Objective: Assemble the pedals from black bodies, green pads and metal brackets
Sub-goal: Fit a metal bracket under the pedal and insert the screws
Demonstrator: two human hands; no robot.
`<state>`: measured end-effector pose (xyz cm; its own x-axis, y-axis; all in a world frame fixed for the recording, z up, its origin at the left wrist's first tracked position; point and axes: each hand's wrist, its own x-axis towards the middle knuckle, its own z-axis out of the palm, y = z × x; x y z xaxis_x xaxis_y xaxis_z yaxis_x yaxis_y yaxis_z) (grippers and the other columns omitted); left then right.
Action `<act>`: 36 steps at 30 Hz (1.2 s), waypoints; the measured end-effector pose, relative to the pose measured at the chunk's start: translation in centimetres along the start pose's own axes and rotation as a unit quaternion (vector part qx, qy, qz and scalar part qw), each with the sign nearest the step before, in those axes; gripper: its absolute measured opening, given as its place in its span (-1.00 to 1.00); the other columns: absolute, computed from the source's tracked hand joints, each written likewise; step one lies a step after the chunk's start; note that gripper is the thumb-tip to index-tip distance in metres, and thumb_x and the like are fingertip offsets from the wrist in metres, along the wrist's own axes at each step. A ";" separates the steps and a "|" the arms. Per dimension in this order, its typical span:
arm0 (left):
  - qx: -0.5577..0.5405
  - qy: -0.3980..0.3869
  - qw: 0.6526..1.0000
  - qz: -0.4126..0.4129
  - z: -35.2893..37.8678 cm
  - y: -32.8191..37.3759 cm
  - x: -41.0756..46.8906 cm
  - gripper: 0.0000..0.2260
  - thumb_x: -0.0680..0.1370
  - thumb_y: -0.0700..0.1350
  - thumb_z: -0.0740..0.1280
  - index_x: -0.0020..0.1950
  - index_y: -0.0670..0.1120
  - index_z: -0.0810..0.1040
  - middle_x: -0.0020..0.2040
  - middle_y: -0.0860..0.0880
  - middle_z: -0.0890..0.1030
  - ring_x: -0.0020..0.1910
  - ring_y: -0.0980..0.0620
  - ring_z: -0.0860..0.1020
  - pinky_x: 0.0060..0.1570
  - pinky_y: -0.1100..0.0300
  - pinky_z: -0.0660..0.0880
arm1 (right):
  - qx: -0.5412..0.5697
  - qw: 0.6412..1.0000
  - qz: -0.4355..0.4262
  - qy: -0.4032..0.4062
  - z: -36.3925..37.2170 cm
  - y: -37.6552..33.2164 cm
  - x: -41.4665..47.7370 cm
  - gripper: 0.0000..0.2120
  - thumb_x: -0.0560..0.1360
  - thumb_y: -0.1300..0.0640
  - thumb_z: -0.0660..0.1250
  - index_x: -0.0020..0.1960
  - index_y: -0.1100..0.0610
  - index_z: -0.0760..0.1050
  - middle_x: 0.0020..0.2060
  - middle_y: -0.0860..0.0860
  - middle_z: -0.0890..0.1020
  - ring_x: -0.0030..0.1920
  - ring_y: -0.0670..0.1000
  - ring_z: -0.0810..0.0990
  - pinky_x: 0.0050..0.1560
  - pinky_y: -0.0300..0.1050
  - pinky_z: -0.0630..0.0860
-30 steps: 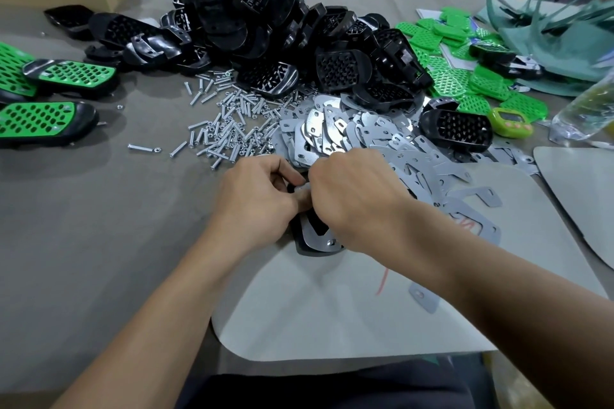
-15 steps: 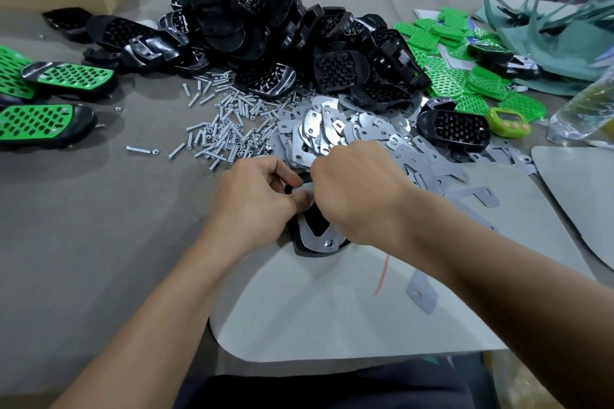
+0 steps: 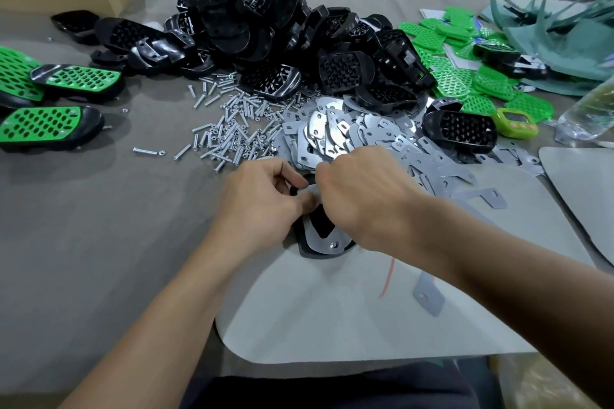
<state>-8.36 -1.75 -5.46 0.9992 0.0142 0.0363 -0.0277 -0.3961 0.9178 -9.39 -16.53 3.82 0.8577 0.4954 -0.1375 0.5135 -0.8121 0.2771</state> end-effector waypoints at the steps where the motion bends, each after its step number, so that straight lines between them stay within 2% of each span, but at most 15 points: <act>1: 0.001 0.001 1.000 0.002 0.0 0.0 0.0 -0.74 0.20 0.20 0.54 -0.20 0.17 0.63 -0.54 0.15 0.46 -0.54 0.15 0.34 -0.40 0.18 0.24 | -0.001 1.000 0.003 0.004 0.2 0.1 0.0 -0.79 0.46 0.28 0.16 -0.29 0.07 0.24 -0.42 0.00 0.37 -0.45 0.03 0.30 -0.44 -0.06 0.09; 5: -0.002 -0.006 1.000 0.004 -0.1 0.1 0.0 -0.66 0.15 0.30 0.49 -0.21 0.16 0.63 -0.54 0.14 0.47 -0.54 0.15 0.35 -0.41 0.18 0.24 | 0.011 1.000 -0.003 0.020 0.7 0.7 -0.3 -0.77 0.49 0.24 0.19 -0.23 0.03 0.17 -0.40 -0.04 0.35 -0.45 0.00 0.29 -0.45 -0.07 0.07; 8: 0.013 -0.002 1.000 -0.004 0.0 0.1 0.1 -0.71 0.16 0.24 0.51 -0.19 0.20 0.63 -0.54 0.17 0.47 -0.56 0.20 0.35 -0.42 0.20 0.24 | -0.002 1.000 -0.023 -0.008 0.3 0.3 -0.2 -0.85 0.47 0.28 0.16 -0.13 0.05 0.26 -0.40 -0.04 0.34 -0.43 0.00 0.28 -0.43 -0.09 0.04; 12: 0.017 0.001 1.000 -0.004 0.0 0.0 0.0 -0.75 0.20 0.19 0.53 -0.18 0.22 0.62 -0.53 0.17 0.47 -0.56 0.20 0.35 -0.40 0.20 0.24 | -0.022 0.999 -0.033 -0.001 -0.1 0.2 0.0 -0.81 0.41 0.30 0.19 -0.28 0.07 0.27 -0.44 -0.02 0.37 -0.46 0.02 0.31 -0.45 -0.09 0.08; 15: 0.004 -0.001 1.000 -0.007 0.0 0.0 0.1 -0.74 0.19 0.18 0.54 -0.18 0.20 0.63 -0.53 0.16 0.48 -0.55 0.17 0.36 -0.39 0.19 0.25 | -0.023 0.999 -0.023 0.004 0.2 0.5 0.0 -0.78 0.37 0.30 0.23 -0.30 0.06 0.24 -0.44 -0.01 0.37 -0.47 0.03 0.31 -0.46 -0.10 0.12; 18: 0.004 -0.001 1.000 -0.002 -0.1 0.0 0.0 -0.76 0.21 0.18 0.54 -0.20 0.18 0.63 -0.53 0.15 0.48 -0.55 0.16 0.36 -0.42 0.19 0.24 | -0.024 0.999 -0.018 0.010 0.7 0.9 -0.3 -0.76 0.44 0.28 0.17 -0.28 0.06 0.15 -0.43 -0.02 0.35 -0.47 0.03 0.29 -0.45 -0.07 0.10; 20: 0.001 0.000 1.000 -0.002 -0.1 0.0 -0.1 -0.77 0.22 0.18 0.55 -0.20 0.17 0.63 -0.54 0.15 0.48 -0.55 0.16 0.36 -0.42 0.19 0.25 | -0.022 0.999 -0.022 0.019 1.0 0.9 -0.4 -0.74 0.49 0.26 0.14 -0.25 0.05 0.10 -0.41 -0.03 0.33 -0.46 0.02 0.27 -0.41 -0.05 0.15; 23: -0.002 0.002 1.000 -0.008 0.0 0.1 -0.1 -0.75 0.21 0.15 0.54 -0.26 0.06 0.63 -0.54 0.15 0.48 -0.56 0.16 0.36 -0.41 0.19 0.25 | -0.017 0.999 -0.044 0.007 0.9 0.6 -0.2 -0.80 0.51 0.26 0.09 -0.24 0.05 0.20 -0.41 -0.04 0.34 -0.43 0.01 0.27 -0.19 -0.04 0.25; 24: -0.001 0.002 1.000 -0.009 0.0 0.1 -0.1 -0.75 0.20 0.15 0.54 -0.27 0.05 0.63 -0.54 0.15 0.48 -0.56 0.16 0.36 -0.41 0.18 0.25 | -0.019 0.999 -0.047 0.007 0.8 0.5 -0.1 -0.81 0.50 0.26 0.10 -0.25 0.06 0.25 -0.42 -0.03 0.35 -0.44 0.01 0.28 -0.19 -0.04 0.25; 26: 0.001 -0.001 1.000 -0.010 0.0 0.1 -0.1 -0.73 0.19 0.18 0.54 -0.27 0.06 0.63 -0.54 0.14 0.49 -0.55 0.15 0.37 -0.40 0.17 0.29 | -0.023 0.999 -0.035 0.007 0.6 0.5 -0.1 -0.83 0.46 0.28 0.13 -0.26 0.07 0.32 -0.44 -0.01 0.38 -0.45 0.03 0.31 -0.35 -0.05 0.21; 30: -0.012 -0.007 1.000 -0.006 -0.1 0.2 -0.1 -0.62 0.11 0.30 0.47 -0.24 0.08 0.63 -0.52 0.11 0.52 -0.55 0.14 0.41 -0.40 0.14 0.35 | -0.037 0.999 0.000 0.002 1.2 1.0 -0.6 -0.77 0.41 0.28 0.23 -0.27 0.04 0.22 -0.43 -0.02 0.36 -0.46 0.04 0.29 -0.42 -0.10 0.16; 33: -0.020 -0.012 1.000 -0.006 -0.2 0.3 -0.2 -0.66 0.17 0.28 0.53 -0.21 0.12 0.63 -0.52 0.11 0.52 -0.54 0.13 0.41 -0.39 0.13 0.35 | -0.036 0.998 -0.015 0.047 2.3 1.5 -0.9 -0.76 0.49 0.21 0.26 -0.17 0.04 0.19 -0.41 -0.05 0.38 -0.46 0.04 0.31 -0.38 -0.05 0.13; 36: -0.018 -0.014 1.000 -0.004 -0.2 0.4 -0.1 -0.75 0.24 0.17 0.57 -0.19 0.16 0.63 -0.53 0.12 0.50 -0.54 0.12 0.39 -0.38 0.14 0.32 | 0.014 0.998 -0.044 0.053 2.8 1.7 -0.9 -0.76 0.46 0.27 0.21 -0.07 0.03 0.17 -0.37 -0.06 0.41 -0.39 0.05 0.35 -0.23 -0.01 0.20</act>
<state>-8.50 -1.75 -5.08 0.9998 -0.0088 0.0186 -0.0205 -0.3620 0.9320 -9.23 -19.23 1.81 0.8020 0.5944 -0.0592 0.5892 -0.7709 0.2420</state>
